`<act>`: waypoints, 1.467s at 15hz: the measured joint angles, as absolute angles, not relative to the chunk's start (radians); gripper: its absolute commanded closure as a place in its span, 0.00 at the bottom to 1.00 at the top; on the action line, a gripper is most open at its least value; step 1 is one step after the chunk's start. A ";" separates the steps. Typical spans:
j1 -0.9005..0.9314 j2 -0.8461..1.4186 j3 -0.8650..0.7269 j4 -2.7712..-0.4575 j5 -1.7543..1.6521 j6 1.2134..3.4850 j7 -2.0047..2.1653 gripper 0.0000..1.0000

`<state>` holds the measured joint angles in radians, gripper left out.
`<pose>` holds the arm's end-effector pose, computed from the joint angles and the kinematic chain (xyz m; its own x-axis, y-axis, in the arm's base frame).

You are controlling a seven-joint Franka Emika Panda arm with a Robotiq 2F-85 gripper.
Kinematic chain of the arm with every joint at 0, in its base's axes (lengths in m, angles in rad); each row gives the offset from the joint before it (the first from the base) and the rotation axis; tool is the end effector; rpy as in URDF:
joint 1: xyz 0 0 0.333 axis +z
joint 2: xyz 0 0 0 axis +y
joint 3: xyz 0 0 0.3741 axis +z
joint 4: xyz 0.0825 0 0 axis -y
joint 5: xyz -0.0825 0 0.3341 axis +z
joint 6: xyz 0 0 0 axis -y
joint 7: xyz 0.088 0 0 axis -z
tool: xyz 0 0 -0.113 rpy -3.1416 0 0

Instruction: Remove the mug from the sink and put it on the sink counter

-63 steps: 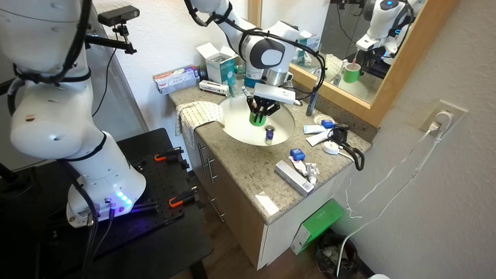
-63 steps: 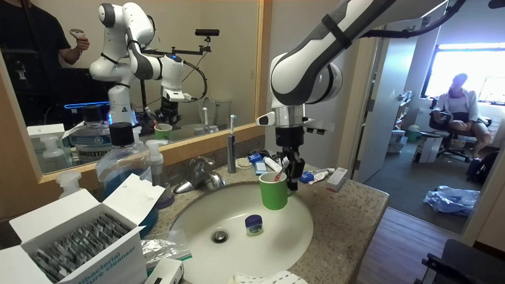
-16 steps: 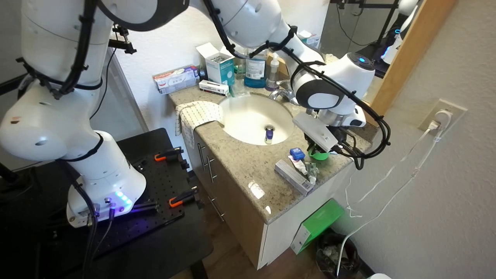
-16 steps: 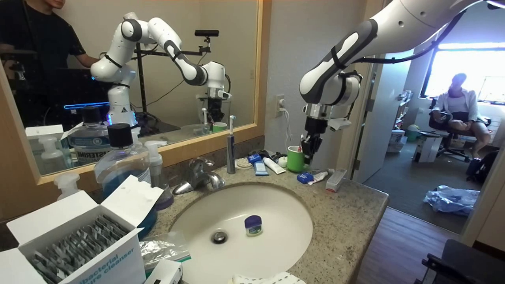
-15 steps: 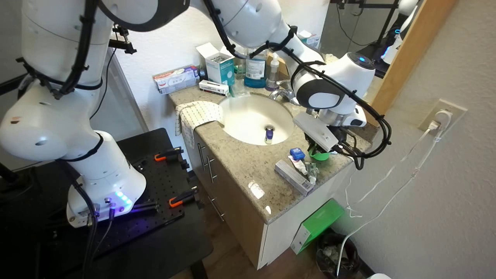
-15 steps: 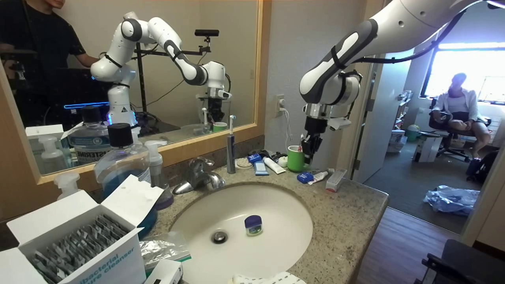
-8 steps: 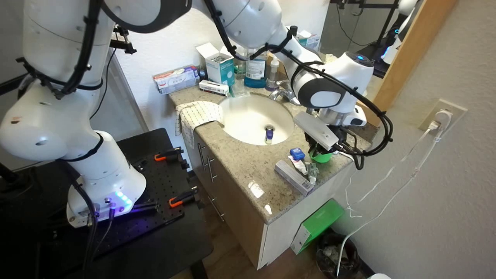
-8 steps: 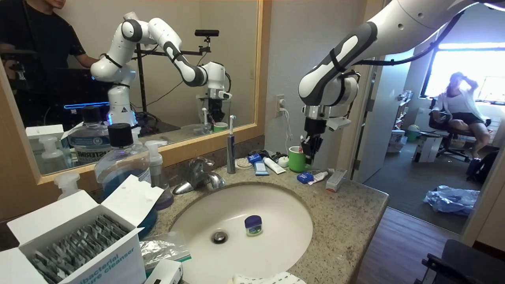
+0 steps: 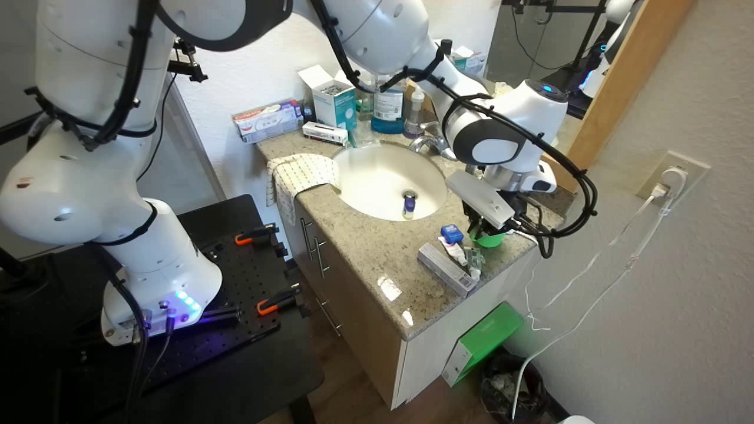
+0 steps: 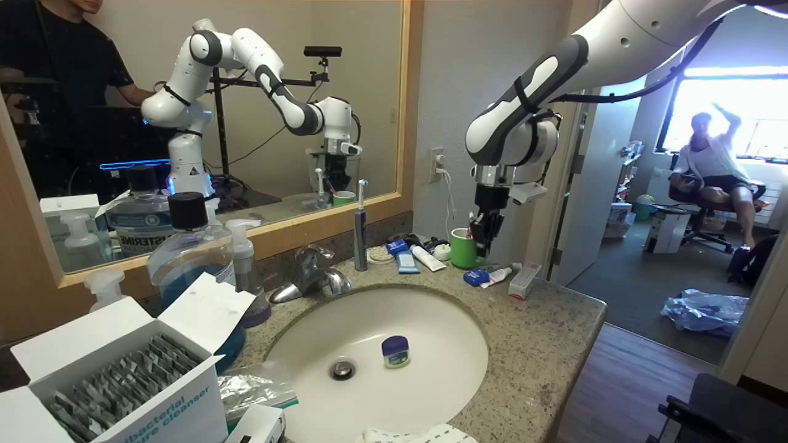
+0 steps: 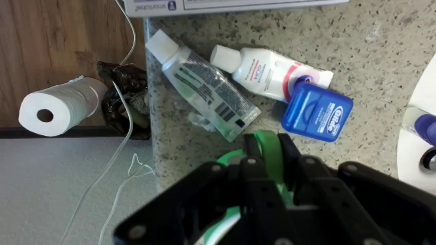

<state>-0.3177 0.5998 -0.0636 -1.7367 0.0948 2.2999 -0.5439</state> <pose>0.6170 -0.2378 0.3076 0.9940 0.1087 -0.0136 0.1080 -0.9931 -0.0462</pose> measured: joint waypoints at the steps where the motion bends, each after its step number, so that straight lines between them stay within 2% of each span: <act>1: -0.318 0.601 -0.064 -1.737 0.095 2.300 -0.544 0.40; 5: -0.318 0.602 -0.063 -1.737 0.094 2.300 -0.544 0.09; 7: -0.318 0.601 -0.063 -1.737 0.094 2.300 -0.545 0.00; 14: -0.318 0.532 -0.062 -1.816 0.067 2.312 -0.567 0.00; 22: -0.318 0.290 -0.062 -2.132 0.016 2.431 -0.710 0.00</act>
<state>-0.3177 0.2899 -0.0619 -2.1319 0.0163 2.4305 -0.7096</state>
